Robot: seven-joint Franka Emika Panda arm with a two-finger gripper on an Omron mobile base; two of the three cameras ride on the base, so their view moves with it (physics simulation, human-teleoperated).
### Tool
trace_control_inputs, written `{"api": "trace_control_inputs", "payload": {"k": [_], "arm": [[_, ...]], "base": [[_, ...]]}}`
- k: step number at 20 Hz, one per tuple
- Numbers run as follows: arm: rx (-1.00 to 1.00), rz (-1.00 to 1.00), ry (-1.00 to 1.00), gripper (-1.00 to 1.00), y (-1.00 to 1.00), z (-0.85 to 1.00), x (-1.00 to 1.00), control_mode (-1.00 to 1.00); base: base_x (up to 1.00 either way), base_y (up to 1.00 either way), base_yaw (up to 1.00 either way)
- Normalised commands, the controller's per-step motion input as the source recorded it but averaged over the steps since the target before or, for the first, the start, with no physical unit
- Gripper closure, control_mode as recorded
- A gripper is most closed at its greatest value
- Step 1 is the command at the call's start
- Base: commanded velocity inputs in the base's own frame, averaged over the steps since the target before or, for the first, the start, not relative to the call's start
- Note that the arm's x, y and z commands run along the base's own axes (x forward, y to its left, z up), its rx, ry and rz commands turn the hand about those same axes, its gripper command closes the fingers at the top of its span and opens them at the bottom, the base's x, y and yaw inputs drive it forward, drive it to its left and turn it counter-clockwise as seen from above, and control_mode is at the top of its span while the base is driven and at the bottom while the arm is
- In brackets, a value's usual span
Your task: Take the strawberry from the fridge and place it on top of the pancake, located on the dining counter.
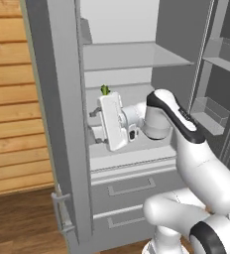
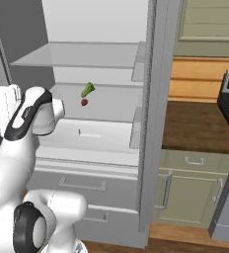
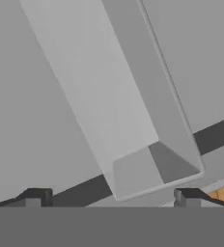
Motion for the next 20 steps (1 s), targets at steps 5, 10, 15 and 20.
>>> {"api": "trace_control_inputs", "payload": {"k": [5, 10, 15, 20], "arm": [[-0.05, 0.00, 0.00, -1.00, 0.46, 0.00, 0.00, -1.00], [-0.04, 0.00, 0.00, -1.00, 0.05, 0.00, 0.00, -1.00], [-0.05, 0.00, 0.02, -1.00, -0.40, 0.00, 0.02, -1.00], [-0.16, 0.00, 0.08, -1.00, -0.93, 0.00, 0.23, -1.00]], "base": [[0.00, 0.00, 0.00], [0.00, 0.00, 0.00], [0.00, 0.00, 0.00], [0.00, 0.00, 0.00]]}}
